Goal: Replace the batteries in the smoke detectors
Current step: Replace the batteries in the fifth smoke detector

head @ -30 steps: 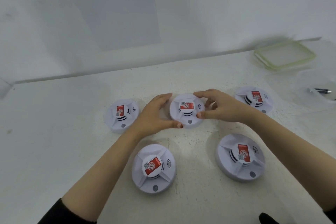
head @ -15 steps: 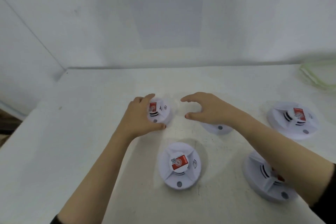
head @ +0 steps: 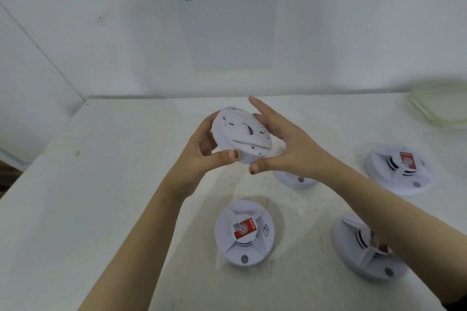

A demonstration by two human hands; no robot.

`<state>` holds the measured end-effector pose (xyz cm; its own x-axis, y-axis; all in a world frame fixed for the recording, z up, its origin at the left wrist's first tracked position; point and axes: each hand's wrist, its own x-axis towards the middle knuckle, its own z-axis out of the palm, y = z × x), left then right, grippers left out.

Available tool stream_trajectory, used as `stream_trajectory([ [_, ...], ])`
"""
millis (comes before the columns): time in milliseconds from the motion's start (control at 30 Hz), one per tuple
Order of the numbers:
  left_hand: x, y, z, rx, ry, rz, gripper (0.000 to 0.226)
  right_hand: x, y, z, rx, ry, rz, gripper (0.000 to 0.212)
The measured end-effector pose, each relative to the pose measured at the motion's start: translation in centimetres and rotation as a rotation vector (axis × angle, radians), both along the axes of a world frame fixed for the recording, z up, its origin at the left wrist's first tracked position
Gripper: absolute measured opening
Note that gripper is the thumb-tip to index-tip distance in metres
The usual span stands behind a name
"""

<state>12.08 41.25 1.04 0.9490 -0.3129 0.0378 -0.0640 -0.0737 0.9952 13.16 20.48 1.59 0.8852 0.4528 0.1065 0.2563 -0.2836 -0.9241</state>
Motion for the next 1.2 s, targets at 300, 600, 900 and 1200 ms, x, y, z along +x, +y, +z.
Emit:
stream_trajectory([
  [300,-0.1,0.3,0.7,0.210,-0.133,-0.079,0.092,-1.4,-1.6,0.9,-0.057,-0.047,0.005,0.098],
  [600,-1.3,-1.1,-0.2,0.217,-0.151,-0.049,0.105,-2.3,-2.1,0.9,0.077,0.057,0.095,0.075],
  [900,-2.4,-2.2,-0.6,0.191,-0.173,-0.058,0.100,-2.4,-2.2,-0.1,0.148,0.161,0.073,0.066],
  [1200,-3.3,-2.3,-1.0,0.229,-0.200,0.015,0.092,-2.2,-1.7,-0.7,0.148,0.207,0.159,0.063],
])
